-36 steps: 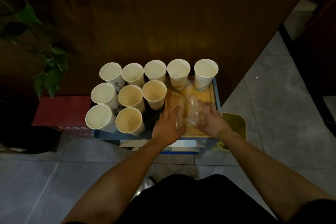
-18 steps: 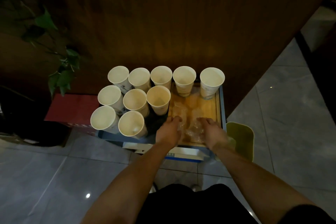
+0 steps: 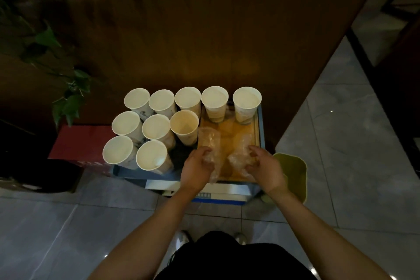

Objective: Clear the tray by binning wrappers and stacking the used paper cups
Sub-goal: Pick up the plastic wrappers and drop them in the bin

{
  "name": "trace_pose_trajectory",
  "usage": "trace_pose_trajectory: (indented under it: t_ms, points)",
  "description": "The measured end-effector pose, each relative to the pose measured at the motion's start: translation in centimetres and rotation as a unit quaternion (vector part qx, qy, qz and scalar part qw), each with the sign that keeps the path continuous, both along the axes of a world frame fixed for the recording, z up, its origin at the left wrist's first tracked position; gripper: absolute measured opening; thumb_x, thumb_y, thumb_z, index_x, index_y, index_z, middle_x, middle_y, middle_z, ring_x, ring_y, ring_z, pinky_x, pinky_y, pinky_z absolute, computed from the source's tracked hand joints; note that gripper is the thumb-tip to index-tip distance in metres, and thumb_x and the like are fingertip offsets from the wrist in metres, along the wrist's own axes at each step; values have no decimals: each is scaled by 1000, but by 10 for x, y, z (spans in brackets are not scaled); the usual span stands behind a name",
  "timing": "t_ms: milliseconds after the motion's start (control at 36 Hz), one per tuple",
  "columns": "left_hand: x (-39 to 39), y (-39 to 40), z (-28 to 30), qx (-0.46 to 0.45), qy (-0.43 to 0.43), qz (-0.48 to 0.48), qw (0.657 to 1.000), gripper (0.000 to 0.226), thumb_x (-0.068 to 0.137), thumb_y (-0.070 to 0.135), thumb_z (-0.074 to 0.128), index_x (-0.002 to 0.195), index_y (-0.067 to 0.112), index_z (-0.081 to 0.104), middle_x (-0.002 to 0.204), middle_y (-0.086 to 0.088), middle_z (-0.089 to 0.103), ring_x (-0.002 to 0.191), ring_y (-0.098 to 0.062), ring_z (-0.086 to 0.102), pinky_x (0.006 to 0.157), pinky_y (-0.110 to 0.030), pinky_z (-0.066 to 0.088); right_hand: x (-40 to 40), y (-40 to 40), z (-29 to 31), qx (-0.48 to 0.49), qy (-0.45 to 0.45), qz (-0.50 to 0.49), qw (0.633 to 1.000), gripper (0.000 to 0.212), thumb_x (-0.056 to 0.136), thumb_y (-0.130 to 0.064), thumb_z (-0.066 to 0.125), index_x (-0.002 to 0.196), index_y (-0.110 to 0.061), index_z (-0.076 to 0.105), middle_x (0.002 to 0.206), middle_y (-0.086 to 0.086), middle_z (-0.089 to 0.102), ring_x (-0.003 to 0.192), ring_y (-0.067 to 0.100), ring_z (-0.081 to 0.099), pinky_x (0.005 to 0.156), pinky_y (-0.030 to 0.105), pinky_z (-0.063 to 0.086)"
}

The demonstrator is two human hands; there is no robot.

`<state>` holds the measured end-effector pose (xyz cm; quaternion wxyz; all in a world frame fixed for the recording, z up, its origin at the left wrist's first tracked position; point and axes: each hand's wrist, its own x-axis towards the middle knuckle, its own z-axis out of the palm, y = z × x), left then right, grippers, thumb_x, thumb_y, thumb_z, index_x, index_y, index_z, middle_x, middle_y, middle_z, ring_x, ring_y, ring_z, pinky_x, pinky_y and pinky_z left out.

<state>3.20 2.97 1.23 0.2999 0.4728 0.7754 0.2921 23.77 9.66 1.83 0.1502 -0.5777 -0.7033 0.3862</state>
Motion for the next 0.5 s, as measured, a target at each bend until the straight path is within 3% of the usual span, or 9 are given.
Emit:
trace_pose_trajectory:
  t_ms: [111,222,306,361,500]
  points:
    - [10,-11,6,13,-67,-1,998,39,86,20,67,120,35,56,114,13,57,104,-8,60,78,-13,44,33,-16,5,4,37,-43,998,55,84,-19,69,135,-28,50,116,-6,62,90,3,58,76,18,45]
    - [27,-17,14,18,-110,-31,993,40,87,20,68,118,40,54,123,4,58,104,-10,61,88,-26,52,65,-32,8,8,50,-103,993,52,82,-20,72,130,-29,54,108,-15,60,81,-10,51,68,6,36]
    - [45,-20,21,24,-133,-59,989,40,88,20,68,111,49,52,124,6,56,104,-9,60,90,-29,53,89,-46,6,-13,65,-138,988,57,80,-15,75,131,-28,53,117,-7,60,92,4,57,78,20,48]
    - [55,-20,23,25,-142,-67,987,41,88,18,69,109,50,52,123,7,57,102,-6,61,86,-23,53,102,-57,6,-24,75,-163,984,58,80,-14,75,132,-27,52,122,-3,60,101,15,60,87,32,51]
    - [75,-17,22,11,-156,-105,982,38,89,19,68,116,42,55,123,10,58,103,-2,59,82,-15,51,123,-80,6,-35,102,-208,972,57,81,-13,73,133,-22,53,121,-1,62,99,13,61,81,24,48]
